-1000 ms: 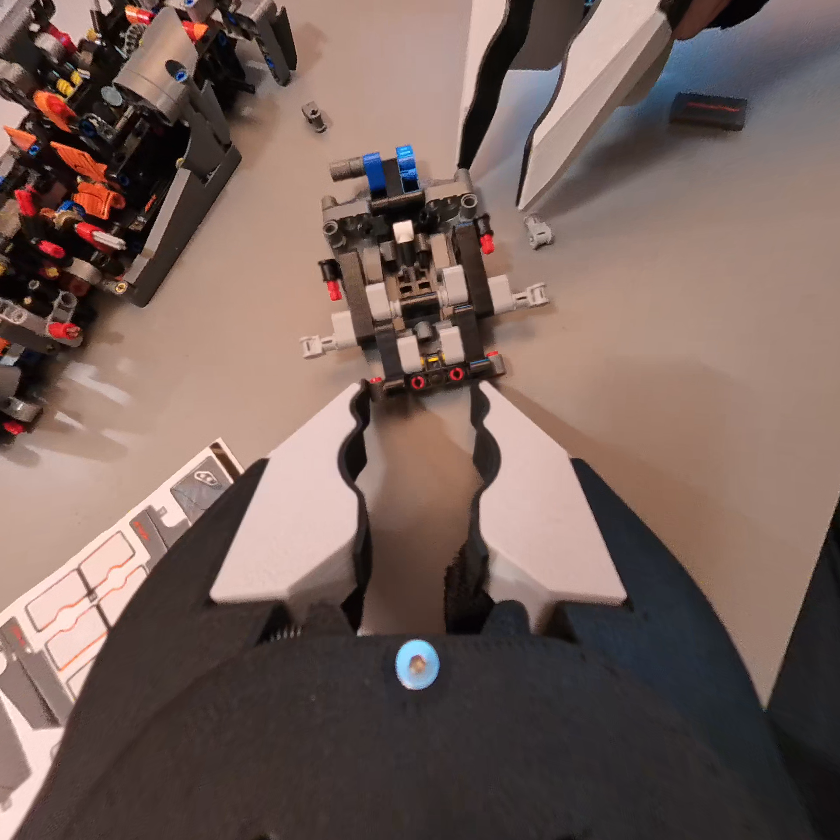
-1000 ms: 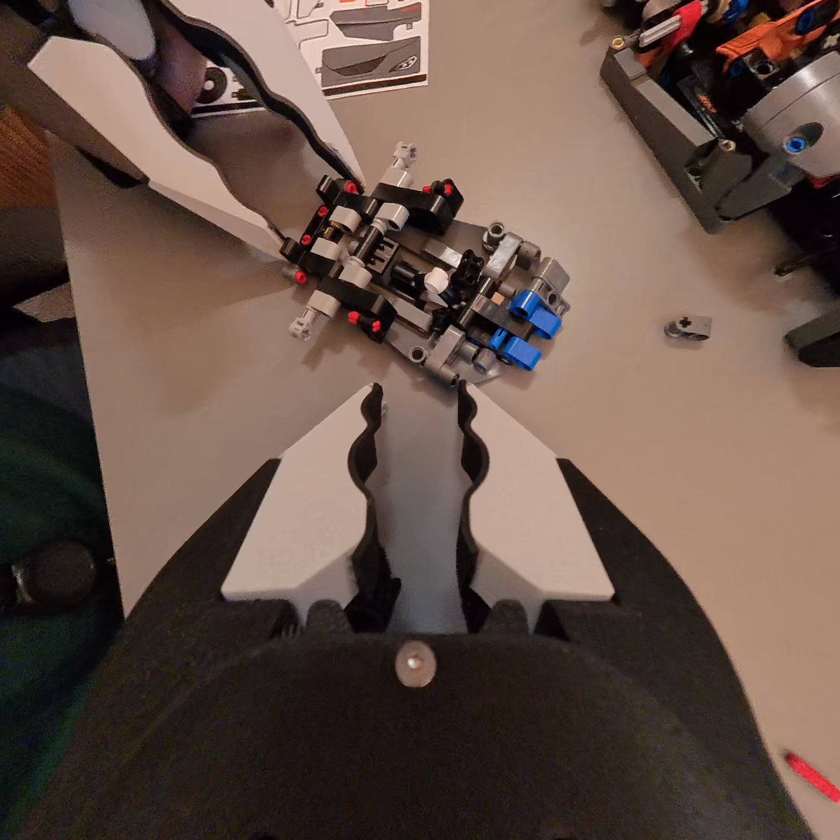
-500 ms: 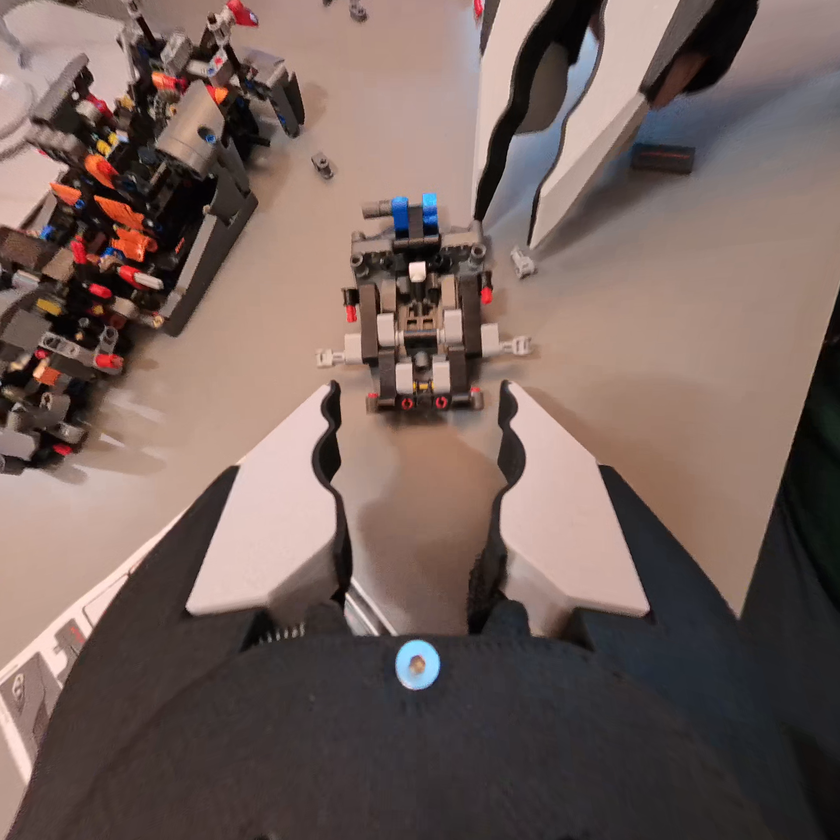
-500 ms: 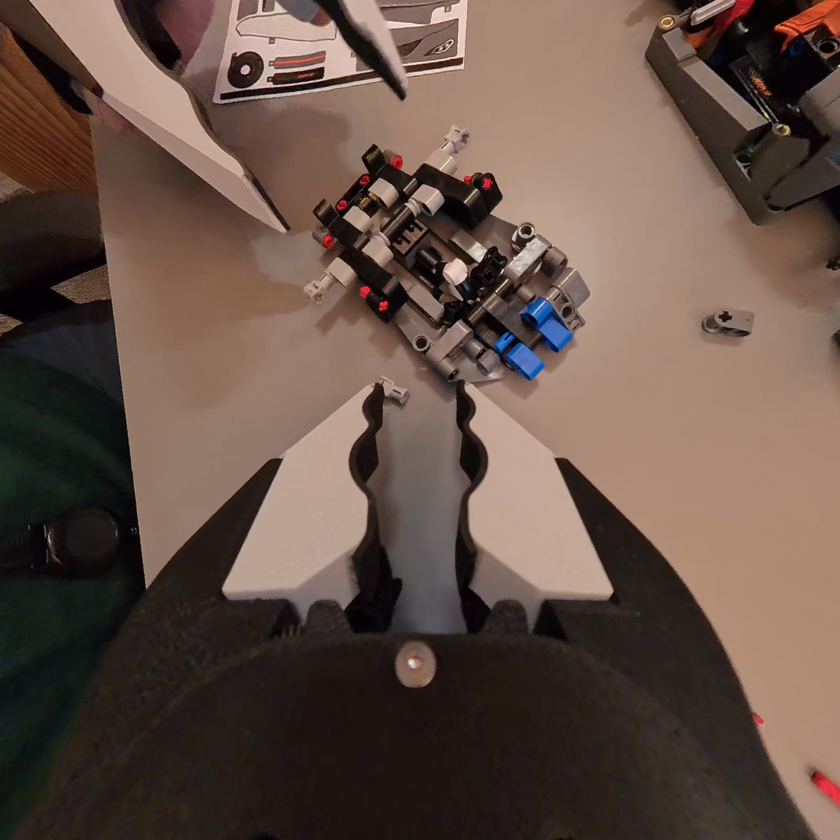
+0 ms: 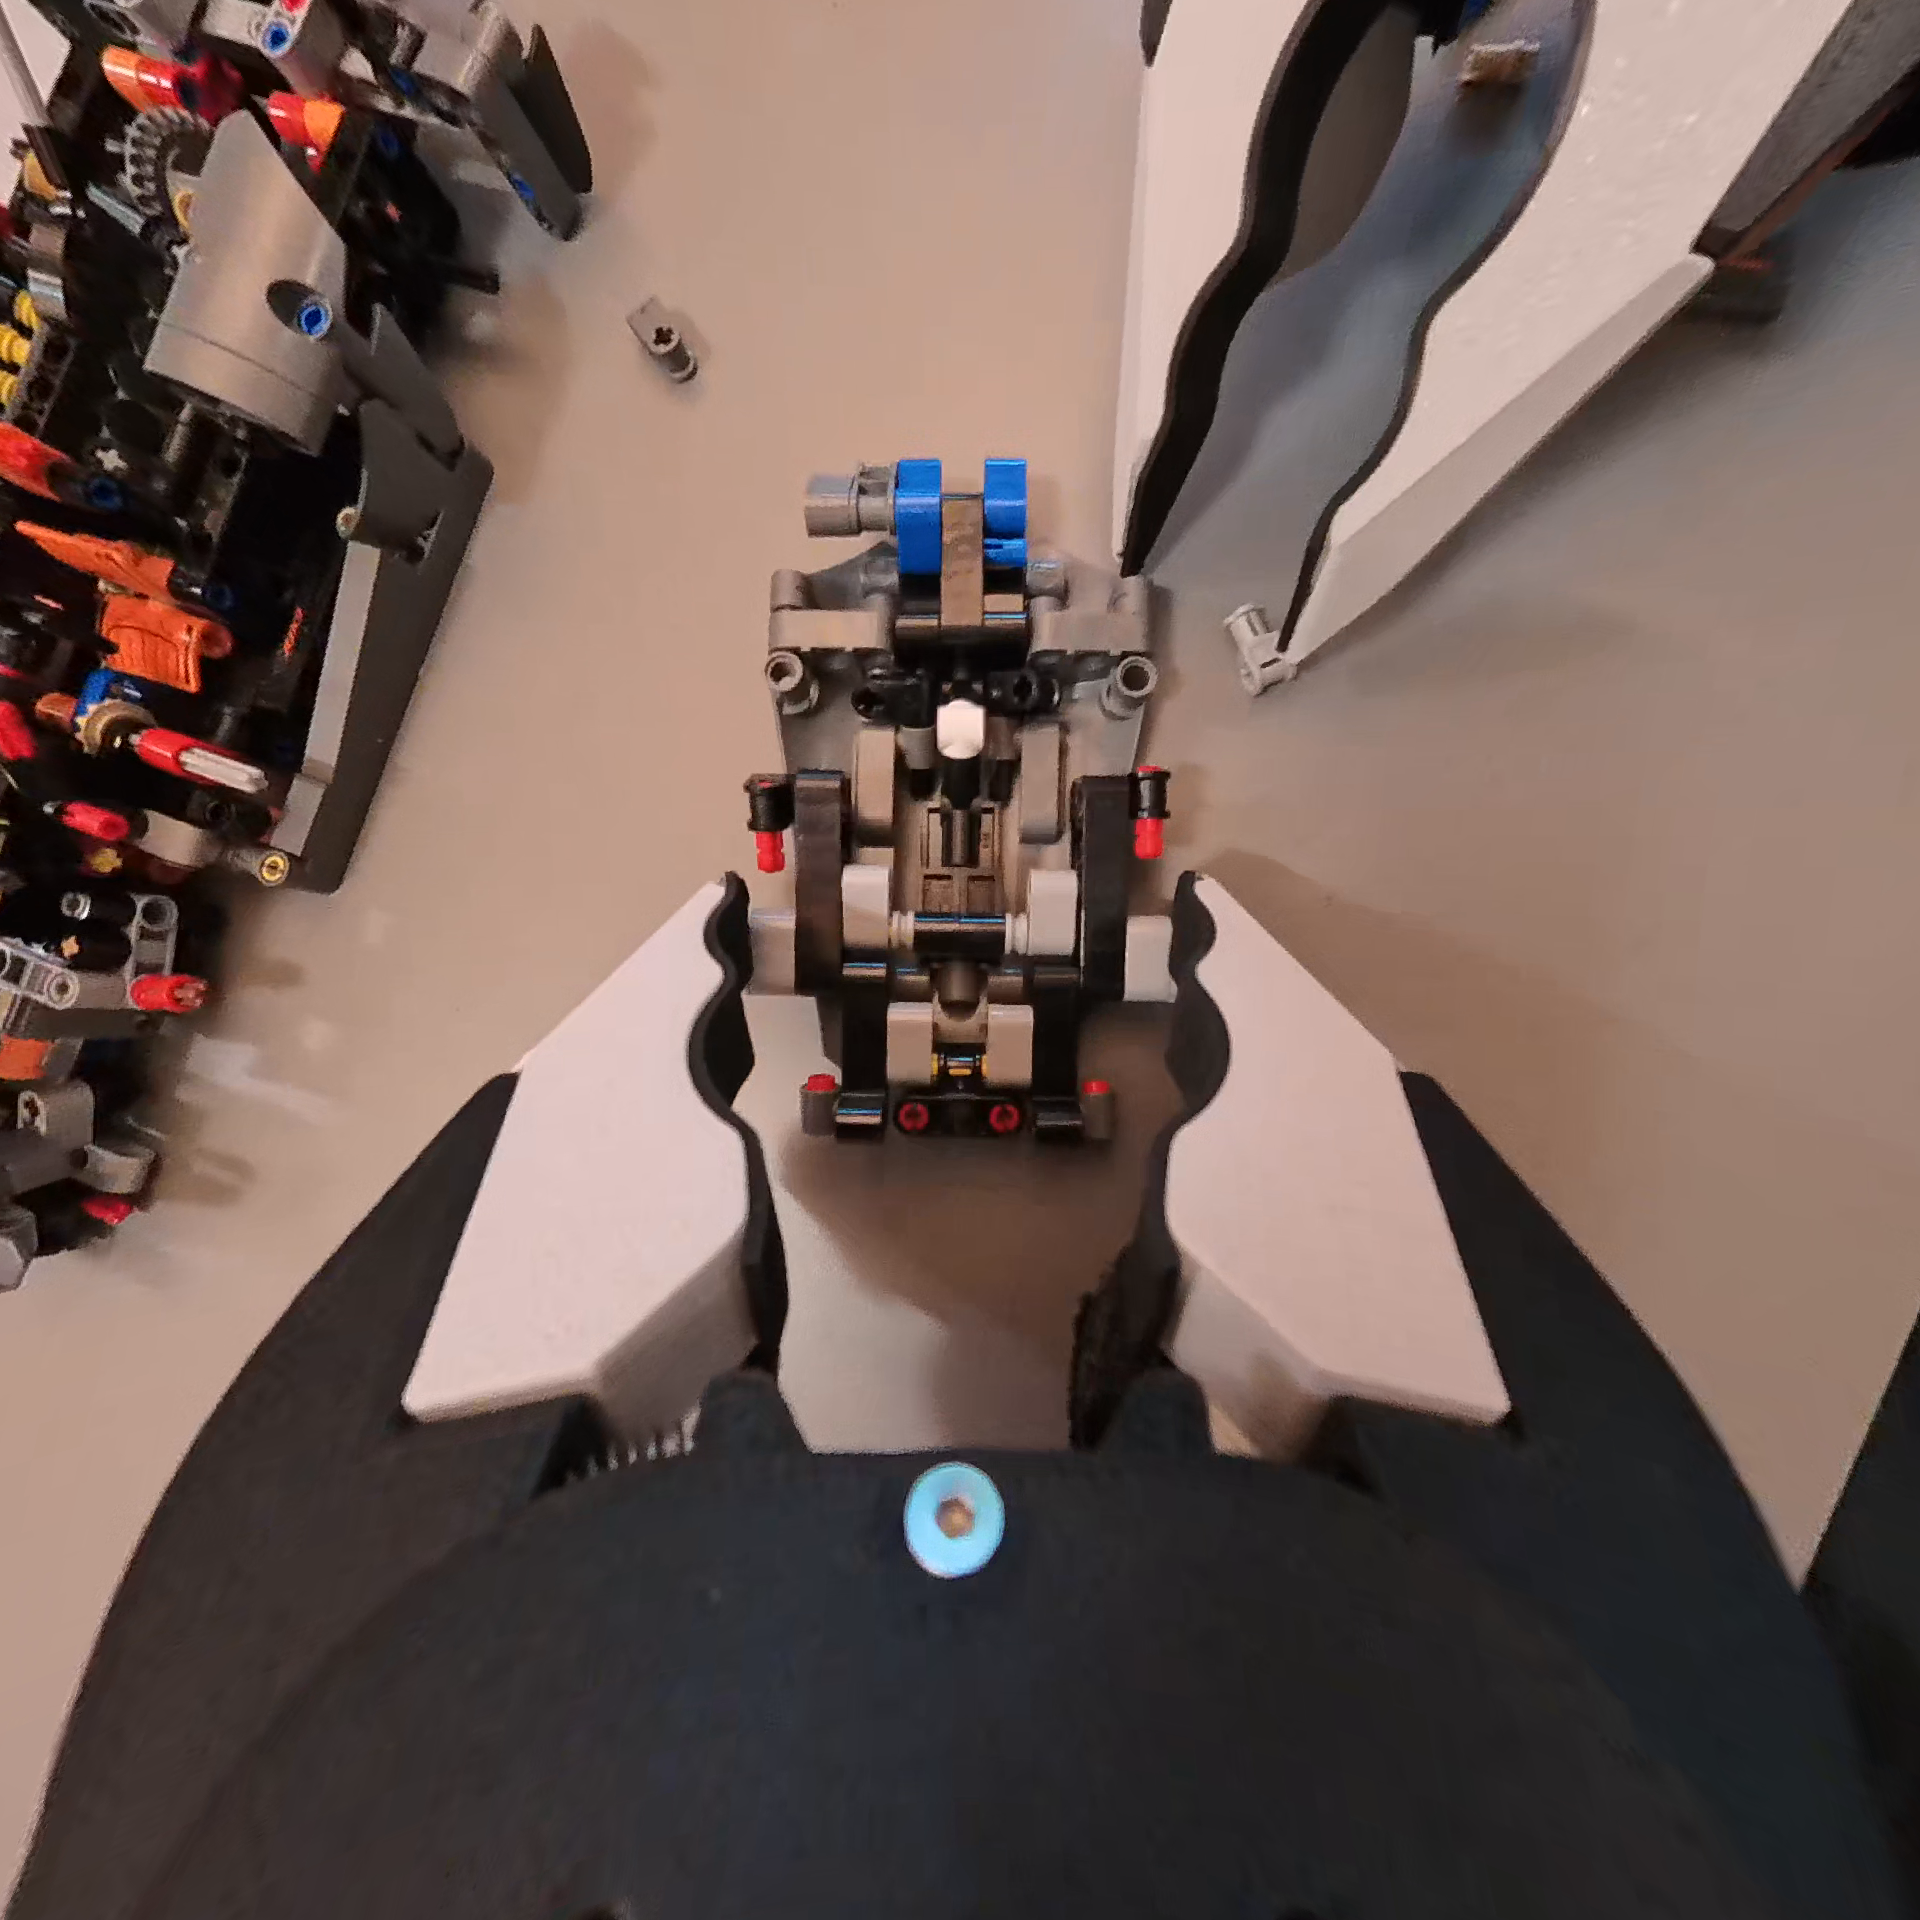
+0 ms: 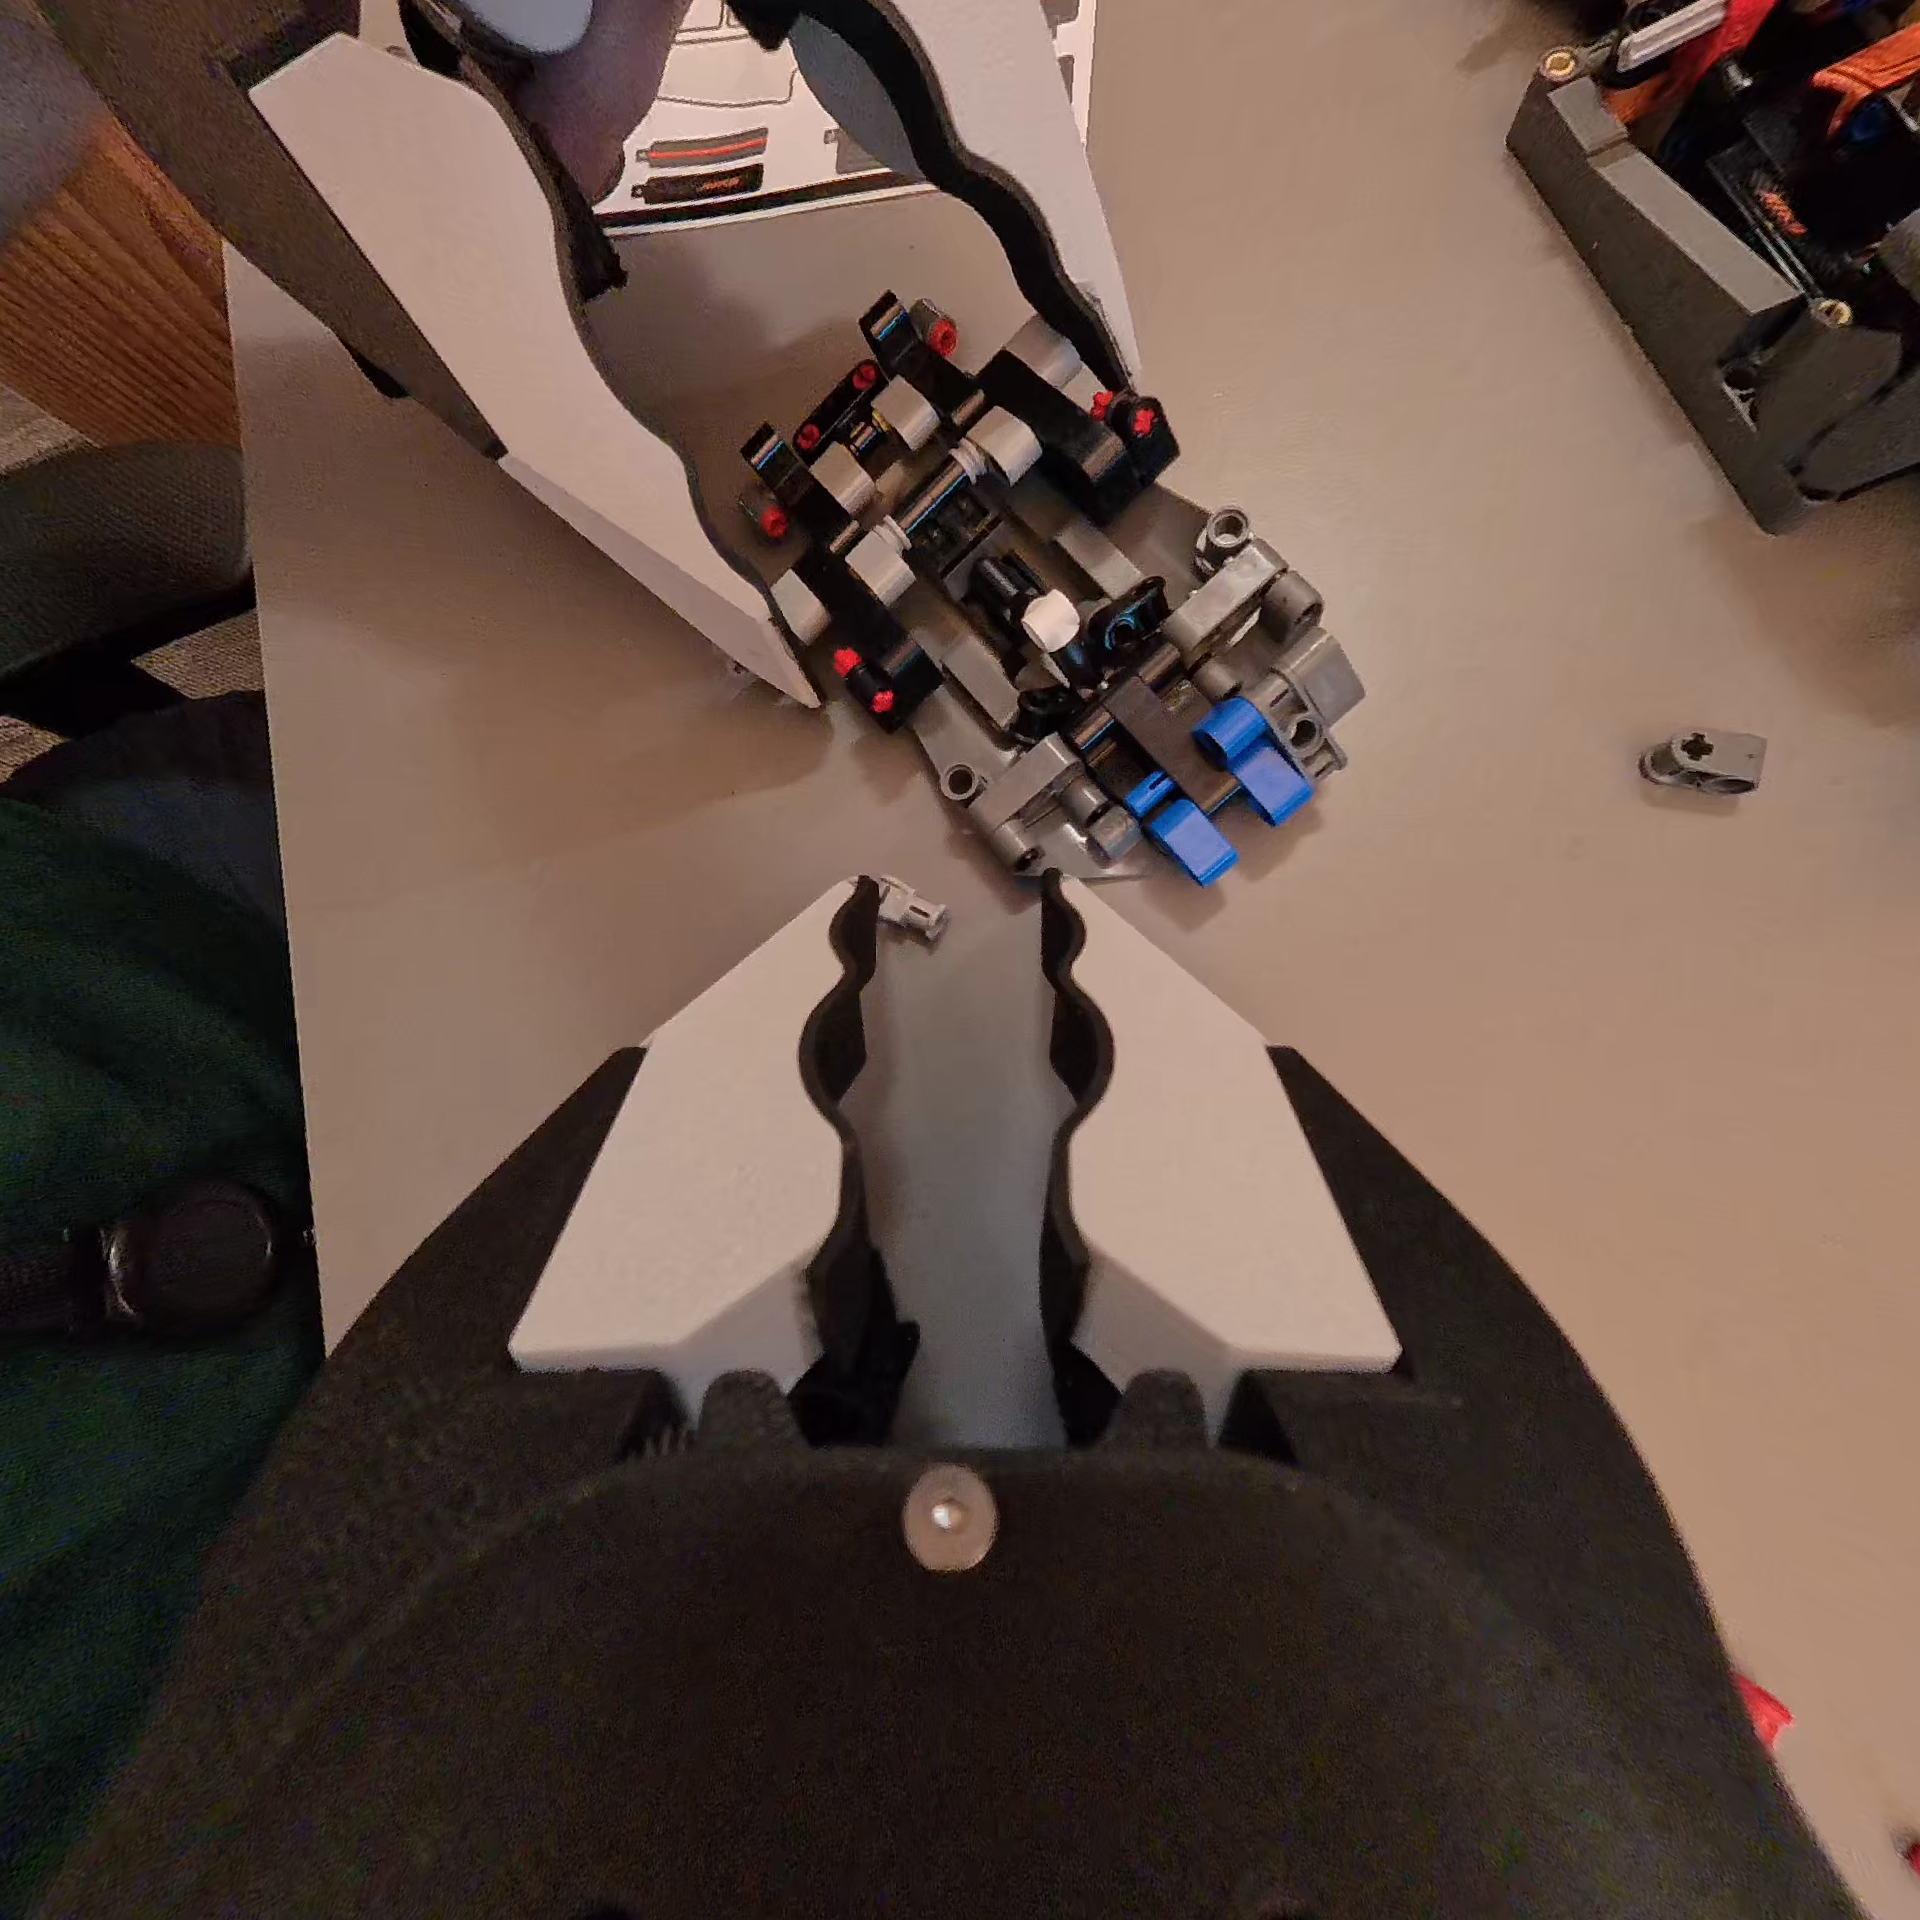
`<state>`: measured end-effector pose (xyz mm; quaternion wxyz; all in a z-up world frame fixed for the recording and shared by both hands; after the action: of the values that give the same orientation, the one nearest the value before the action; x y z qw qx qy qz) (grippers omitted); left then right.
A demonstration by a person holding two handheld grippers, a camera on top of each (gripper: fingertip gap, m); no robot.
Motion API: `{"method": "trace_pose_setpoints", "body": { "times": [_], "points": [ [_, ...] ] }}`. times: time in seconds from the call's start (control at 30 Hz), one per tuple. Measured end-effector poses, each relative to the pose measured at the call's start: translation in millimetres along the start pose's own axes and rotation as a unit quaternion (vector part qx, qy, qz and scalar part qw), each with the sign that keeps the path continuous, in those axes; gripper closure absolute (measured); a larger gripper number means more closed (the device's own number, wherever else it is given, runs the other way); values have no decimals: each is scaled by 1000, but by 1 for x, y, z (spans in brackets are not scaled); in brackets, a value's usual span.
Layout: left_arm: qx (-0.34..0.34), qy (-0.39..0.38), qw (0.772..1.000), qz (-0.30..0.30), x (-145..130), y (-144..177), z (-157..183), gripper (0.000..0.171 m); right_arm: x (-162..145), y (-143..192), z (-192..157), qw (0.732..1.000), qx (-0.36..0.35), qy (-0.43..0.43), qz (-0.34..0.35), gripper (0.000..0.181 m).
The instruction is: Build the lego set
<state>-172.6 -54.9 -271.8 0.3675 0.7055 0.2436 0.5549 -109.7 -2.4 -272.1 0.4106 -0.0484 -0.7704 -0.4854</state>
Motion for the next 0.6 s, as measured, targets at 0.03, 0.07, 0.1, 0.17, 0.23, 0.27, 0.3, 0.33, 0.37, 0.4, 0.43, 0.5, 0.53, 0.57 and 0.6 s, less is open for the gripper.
{"method": "trace_pose_setpoints", "body": {
  "times": [0.03,0.07,0.1,0.17,0.23,0.27,0.3,0.33,0.37,0.4,0.43,0.5,0.53,0.57,0.6],
  "points": [
    [1,-3,1000,1,0,0,1,92,0,1,0,1000,0,1,0,151],
    [2,-4,1000,2,0,0,1,93,0,2,1,1000,-1,2,2,151],
    [1,-3,1000,5,0,0,1,93,1,4,2,1000,-2,1,6,151],
    [3,-10,1000,16,1,1,2,93,4,8,4,1000,-6,-2,16,151],
    [4,-11,1000,27,3,2,2,93,6,12,5,1000,-14,-1,25,151],
    [6,-10,999,34,3,2,1,93,7,14,6,999,-17,-1,29,151],
    [6,-4,999,42,4,4,0,93,8,17,6,999,-21,-1,33,151],
    [4,3,998,56,6,5,-1,93,10,19,7,999,-24,-1,38,151],
    [-2,15,997,74,8,7,-2,93,11,22,8,999,-28,-3,44,151],
    [-13,32,995,91,10,9,-2,93,13,24,10,998,-32,-5,51,151],
    [-26,50,993,108,12,11,-2,93,14,26,11,998,-35,-8,57,151],
    [-36,74,988,129,12,14,-5,93,14,27,13,998,-35,-13,59,151],
    [-39,81,987,134,11,15,-6,93,13,27,14,998,-36,-14,58,150],
    [-41,89,985,141,11,16,-8,93,12,26,15,998,-36,-16,56,149],
    [-44,95,983,148,11,17,-9,93,12,26,14,998,-34,-17,56,149]
  ]
}}
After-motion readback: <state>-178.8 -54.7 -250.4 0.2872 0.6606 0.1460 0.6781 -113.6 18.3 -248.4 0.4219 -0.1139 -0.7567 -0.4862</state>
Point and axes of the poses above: each gripper's, where its closed fingertips meet, y back along the fingers, x out of its top, z = x × y across the jaws, the point moved 2 cm from there along y, back along the fingers, and after that the axes turned 1 degree about z, right-handed, at the moved point
